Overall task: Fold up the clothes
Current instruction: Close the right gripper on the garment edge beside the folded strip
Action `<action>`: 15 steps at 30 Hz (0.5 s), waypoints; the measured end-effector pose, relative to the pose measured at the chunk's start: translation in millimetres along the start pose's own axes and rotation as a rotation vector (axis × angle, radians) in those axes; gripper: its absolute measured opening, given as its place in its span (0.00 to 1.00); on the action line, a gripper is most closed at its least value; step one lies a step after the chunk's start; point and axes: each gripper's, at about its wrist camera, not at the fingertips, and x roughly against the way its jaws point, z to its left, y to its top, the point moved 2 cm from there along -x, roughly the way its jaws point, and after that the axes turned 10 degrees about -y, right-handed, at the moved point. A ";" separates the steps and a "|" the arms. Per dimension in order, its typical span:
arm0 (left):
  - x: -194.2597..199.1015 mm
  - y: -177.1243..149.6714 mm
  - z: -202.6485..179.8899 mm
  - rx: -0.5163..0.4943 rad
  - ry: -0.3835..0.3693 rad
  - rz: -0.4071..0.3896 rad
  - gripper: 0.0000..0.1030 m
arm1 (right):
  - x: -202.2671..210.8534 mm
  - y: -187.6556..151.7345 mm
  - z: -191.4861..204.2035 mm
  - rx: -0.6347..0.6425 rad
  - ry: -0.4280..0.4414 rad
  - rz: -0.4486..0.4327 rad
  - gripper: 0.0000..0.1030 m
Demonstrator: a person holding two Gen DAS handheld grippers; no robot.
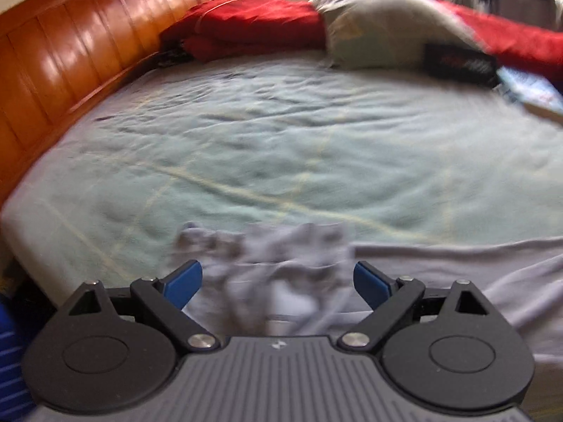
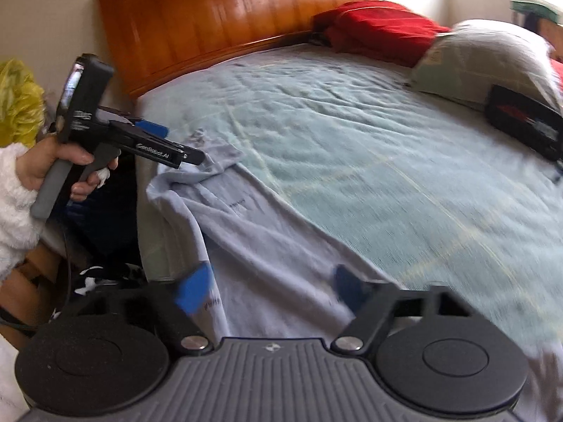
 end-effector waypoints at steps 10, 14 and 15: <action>25.2 -29.7 -23.7 0.082 -0.138 -0.049 0.91 | -72.2 54.4 14.4 0.120 0.112 0.062 0.31; 20.5 -36.2 -8.8 0.144 -0.110 -0.046 0.91 | -96.4 60.6 26.7 0.150 0.153 0.088 0.31; 20.0 -37.1 -6.3 0.148 -0.101 -0.045 0.91 | -100.1 59.5 30.8 0.165 0.158 0.094 0.31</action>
